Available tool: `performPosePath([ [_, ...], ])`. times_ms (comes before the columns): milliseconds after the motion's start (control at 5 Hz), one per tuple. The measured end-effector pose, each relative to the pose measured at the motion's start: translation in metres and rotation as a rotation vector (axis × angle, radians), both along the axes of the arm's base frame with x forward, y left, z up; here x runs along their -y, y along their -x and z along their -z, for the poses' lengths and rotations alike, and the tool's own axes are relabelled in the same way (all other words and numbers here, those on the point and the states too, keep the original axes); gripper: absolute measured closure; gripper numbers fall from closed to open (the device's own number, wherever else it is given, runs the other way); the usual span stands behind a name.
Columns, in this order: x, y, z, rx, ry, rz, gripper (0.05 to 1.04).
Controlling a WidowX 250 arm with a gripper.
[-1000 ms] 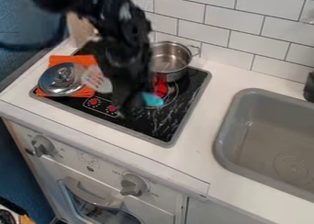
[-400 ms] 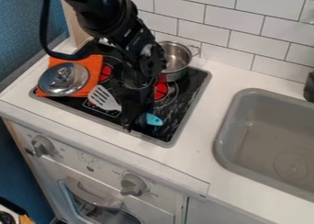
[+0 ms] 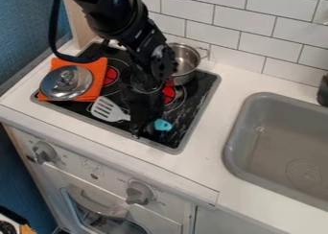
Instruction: Pick up spatula and put it on the lower right of the stove
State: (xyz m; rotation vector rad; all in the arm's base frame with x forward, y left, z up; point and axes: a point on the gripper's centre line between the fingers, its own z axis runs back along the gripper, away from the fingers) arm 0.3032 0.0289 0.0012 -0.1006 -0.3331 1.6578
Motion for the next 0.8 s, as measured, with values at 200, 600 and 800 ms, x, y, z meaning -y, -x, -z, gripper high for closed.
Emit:
performPosePath([
  [200,0.0,0.0,-0.002,-0.022,0.0,0.015,0.121],
  [600,-0.002,-0.008,-0.033,0.018,-0.003,0.018,0.081],
  [800,-0.006,-0.012,-0.063,0.083,-0.026,0.0,0.083],
])
